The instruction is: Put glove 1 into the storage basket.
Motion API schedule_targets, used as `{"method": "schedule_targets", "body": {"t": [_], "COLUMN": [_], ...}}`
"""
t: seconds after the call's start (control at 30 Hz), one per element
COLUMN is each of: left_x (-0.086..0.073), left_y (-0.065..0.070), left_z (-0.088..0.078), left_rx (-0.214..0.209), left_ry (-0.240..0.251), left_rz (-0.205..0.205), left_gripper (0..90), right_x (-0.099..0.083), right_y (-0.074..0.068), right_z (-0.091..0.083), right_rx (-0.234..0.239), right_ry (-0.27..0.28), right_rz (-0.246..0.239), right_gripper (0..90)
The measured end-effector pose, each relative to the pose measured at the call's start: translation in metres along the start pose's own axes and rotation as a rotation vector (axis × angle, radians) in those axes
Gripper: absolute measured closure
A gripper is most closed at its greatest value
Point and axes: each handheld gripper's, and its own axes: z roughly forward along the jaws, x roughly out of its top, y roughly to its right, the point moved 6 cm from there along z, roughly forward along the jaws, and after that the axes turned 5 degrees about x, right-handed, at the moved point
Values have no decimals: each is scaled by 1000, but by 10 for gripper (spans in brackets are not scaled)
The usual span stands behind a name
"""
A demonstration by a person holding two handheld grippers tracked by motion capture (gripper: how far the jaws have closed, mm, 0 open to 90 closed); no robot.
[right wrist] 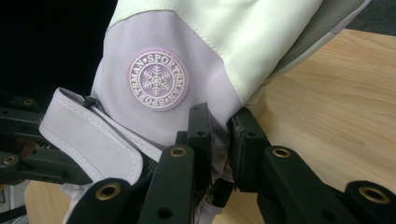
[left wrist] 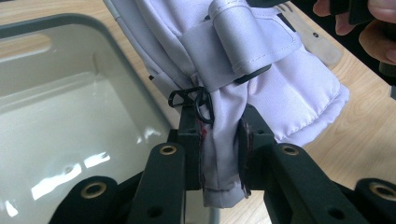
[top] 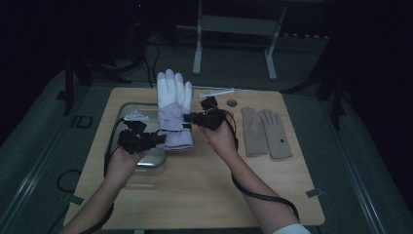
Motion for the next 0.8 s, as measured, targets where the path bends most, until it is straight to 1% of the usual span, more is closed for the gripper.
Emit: {"method": "schedule_targets", "body": {"t": [0.07, 0.2, 0.33, 0.4, 0.53, 0.73, 0.8], "left_x": [-2, -6, -10, -12, -16, -22, -25], "left_y": [-6, -17, -28, -34, -45, -60, -64], "left_z": [-5, -14, -22, -26, -33, -38, -38], "left_rx": [3, 10, 26, 28, 45, 63, 61], "left_ry": [-3, -3, -6, -13, -24, -46, -54], "left_rz": [3, -7, -9, -11, -15, -25, -26], "left_gripper": [749, 749, 749, 749, 749, 749, 749], "right_x": [2, 7, 11, 12, 15, 17, 17], "right_y": [-5, -14, -23, -27, -35, -43, -45], "right_z": [6, 17, 30, 37, 50, 68, 74], "right_rx": [6, 17, 27, 33, 40, 42, 43], "right_ry": [-3, -9, -13, -17, -27, -43, -48], "right_rz": [-6, -10, -13, -12, -15, -14, -13], "right_gripper": [801, 801, 801, 801, 801, 803, 803]}}
